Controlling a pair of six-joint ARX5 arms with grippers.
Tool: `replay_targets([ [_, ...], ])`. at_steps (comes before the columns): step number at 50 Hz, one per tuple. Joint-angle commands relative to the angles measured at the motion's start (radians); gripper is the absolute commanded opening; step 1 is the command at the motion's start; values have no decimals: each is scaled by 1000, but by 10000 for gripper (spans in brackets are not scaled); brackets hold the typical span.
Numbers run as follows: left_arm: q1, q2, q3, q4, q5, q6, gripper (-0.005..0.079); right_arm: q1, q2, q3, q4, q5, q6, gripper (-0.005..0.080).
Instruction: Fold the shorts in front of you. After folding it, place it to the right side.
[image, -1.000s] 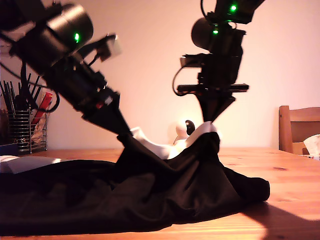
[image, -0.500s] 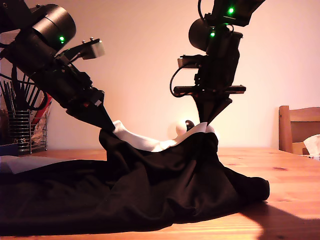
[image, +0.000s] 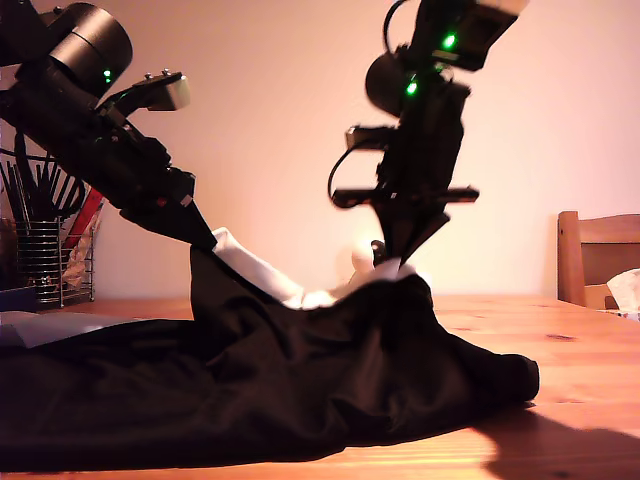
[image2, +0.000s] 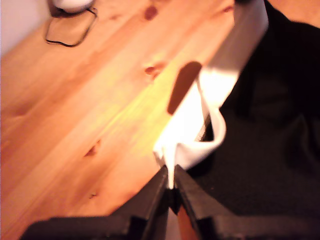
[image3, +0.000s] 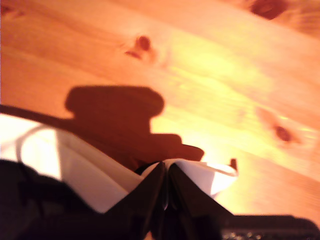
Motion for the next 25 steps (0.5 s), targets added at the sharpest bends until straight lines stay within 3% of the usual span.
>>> replay_targets([
  [1,9,13,-9,18,-18,-5,207,11,35,8,14,2,4,66],
  [10,24,13,-9,40,-90,-6,309,13,35,8,43,0,4,203],
  [16,38,13,-9,38,-101,-34,311,13,35,8,26,-1,3,236],
  [21,38,13,-9,-14,-86,-122,294,12,35,9,-19,-45,1,234],
  [25,32,13,-9,-101,-63,-161,176,10,35,9,-73,-110,-14,203],
])
